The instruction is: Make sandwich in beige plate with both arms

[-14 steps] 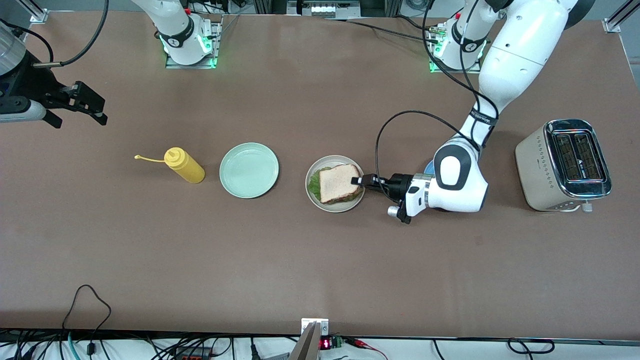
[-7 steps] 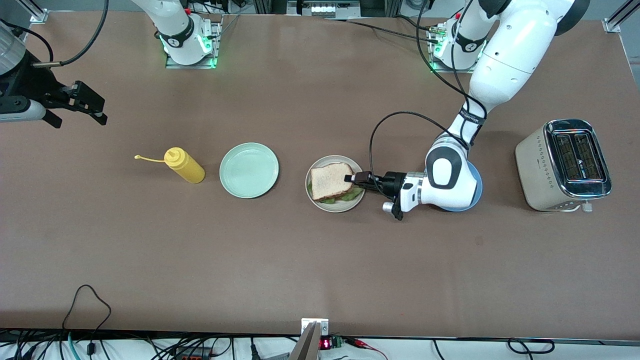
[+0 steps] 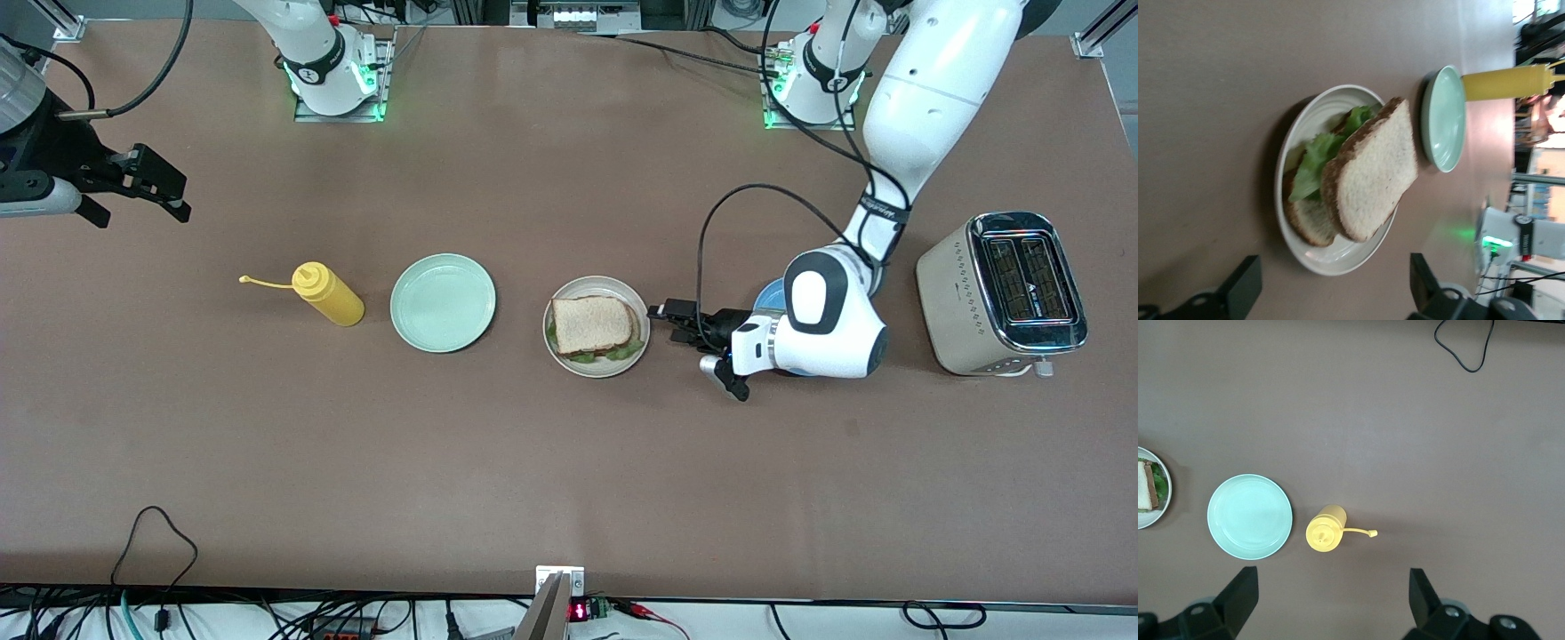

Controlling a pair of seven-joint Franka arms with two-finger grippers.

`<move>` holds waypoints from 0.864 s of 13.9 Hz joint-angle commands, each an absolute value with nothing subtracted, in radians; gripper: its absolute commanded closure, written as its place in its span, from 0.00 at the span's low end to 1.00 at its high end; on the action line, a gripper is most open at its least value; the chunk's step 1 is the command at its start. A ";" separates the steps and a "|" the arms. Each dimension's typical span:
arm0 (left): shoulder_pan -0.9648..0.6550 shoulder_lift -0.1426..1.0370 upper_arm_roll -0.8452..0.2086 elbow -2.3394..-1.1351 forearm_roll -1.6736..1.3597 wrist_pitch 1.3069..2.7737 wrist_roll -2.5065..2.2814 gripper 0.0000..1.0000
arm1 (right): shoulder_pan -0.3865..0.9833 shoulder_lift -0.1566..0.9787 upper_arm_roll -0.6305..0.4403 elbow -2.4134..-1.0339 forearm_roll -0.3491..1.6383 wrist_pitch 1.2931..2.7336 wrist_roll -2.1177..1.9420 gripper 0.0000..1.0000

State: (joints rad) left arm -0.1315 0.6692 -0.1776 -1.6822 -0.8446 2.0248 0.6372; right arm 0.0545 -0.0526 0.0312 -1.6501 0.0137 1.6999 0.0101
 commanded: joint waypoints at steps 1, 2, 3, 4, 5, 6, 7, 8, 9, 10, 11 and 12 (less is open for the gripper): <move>-0.133 0.583 -0.167 -1.704 -0.676 1.976 0.522 0.00 | 0.044 -0.075 0.044 -1.664 -0.002 1.690 0.028 0.00; -0.133 0.557 -0.155 -1.704 -0.610 1.956 0.476 0.00 | 0.044 -0.075 0.044 -1.664 -0.002 1.690 0.028 0.00; -0.133 0.539 -0.152 -1.700 -0.554 1.935 0.436 0.00 | 0.044 -0.075 0.044 -1.664 -0.002 1.690 0.028 0.00; -0.133 0.526 -0.152 -1.686 -0.484 1.918 0.389 0.00 | 0.044 -0.075 0.044 -1.664 -0.002 1.690 0.029 0.00; -0.133 0.514 -0.152 -1.672 -0.404 1.902 0.344 0.00 | 0.044 -0.075 0.044 -1.664 -0.002 1.690 0.029 0.00; -0.132 0.485 -0.147 -1.667 -0.334 1.855 0.306 0.00 | 0.044 -0.075 0.044 -1.664 -0.002 1.690 0.028 0.00; -0.130 0.462 -0.144 -1.654 -0.287 1.815 0.267 0.00 | 0.044 -0.075 0.044 -1.664 -0.002 1.690 0.028 0.00; -0.118 0.450 -0.140 -1.634 -0.260 1.775 0.215 0.00 | 0.044 -0.077 0.044 -1.664 -0.002 1.690 0.026 0.00; -0.109 0.446 -0.141 -1.612 -0.238 1.741 0.183 0.00 | 0.044 -0.075 0.044 -1.664 -0.002 1.690 0.026 0.00; -0.107 0.433 -0.141 -1.586 -0.180 1.702 0.180 0.00 | 0.044 -0.074 0.044 -1.663 -0.002 1.692 0.020 0.00; -0.107 0.420 -0.141 -1.551 -0.108 1.657 0.175 0.00 | 0.044 -0.071 0.044 -1.661 -0.003 1.693 0.017 0.00; -0.107 0.411 -0.141 -1.516 -0.056 1.610 0.173 0.00 | 0.043 -0.064 0.044 -1.655 -0.012 1.692 0.009 0.00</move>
State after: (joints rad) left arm -0.1058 0.4316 -0.1422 -1.5784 -0.1464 1.6921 0.1990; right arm 0.0545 -0.0526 0.0313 -1.6501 0.0111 1.6994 0.0100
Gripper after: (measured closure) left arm 0.000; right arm 0.000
